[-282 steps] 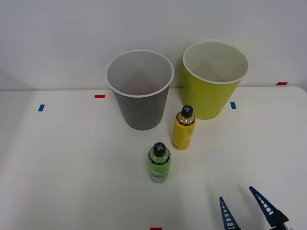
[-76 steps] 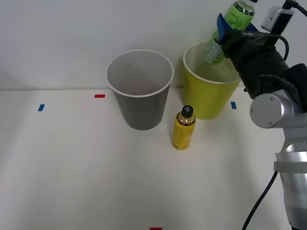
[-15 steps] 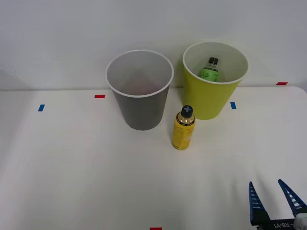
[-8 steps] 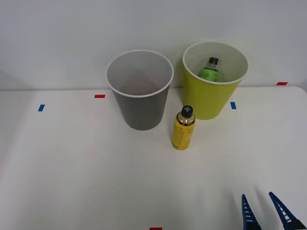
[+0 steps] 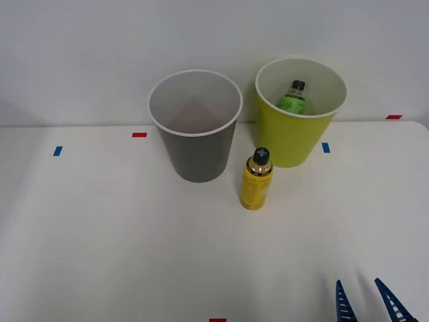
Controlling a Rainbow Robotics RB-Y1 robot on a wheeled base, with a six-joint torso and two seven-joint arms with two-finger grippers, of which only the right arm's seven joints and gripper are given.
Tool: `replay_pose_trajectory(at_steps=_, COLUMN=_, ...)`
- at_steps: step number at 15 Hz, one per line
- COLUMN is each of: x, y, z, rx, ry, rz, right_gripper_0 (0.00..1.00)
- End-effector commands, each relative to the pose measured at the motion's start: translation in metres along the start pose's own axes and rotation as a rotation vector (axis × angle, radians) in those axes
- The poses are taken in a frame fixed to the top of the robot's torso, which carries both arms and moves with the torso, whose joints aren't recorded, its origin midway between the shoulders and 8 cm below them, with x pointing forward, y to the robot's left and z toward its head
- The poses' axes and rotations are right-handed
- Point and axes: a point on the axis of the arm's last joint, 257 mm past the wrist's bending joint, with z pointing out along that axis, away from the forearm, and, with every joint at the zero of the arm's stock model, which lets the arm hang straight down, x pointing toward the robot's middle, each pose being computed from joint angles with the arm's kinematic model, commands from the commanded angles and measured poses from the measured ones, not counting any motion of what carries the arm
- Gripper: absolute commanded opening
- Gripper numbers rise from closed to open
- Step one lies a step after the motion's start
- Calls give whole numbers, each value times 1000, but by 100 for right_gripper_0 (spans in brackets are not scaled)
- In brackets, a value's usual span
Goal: Put cans in the gray bin, plastic bottles in the light green bin
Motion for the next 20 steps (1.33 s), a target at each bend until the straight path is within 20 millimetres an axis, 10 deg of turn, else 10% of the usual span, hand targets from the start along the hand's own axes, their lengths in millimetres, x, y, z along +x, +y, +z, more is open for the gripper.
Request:
replay_pose_trajectory(at_steps=1, x=0, y=-4, z=0, rx=4, ry=2, rz=8, right_gripper_0=66)
replay_pose_trajectory(at_steps=7, x=17, y=4, z=-8, rx=-79, ry=-70, rz=219, right_gripper_0=66)
replay_pose_trajectory(at_steps=20, x=21, y=-11, z=-19, rx=-39, ry=-144, rz=8, right_gripper_0=67)
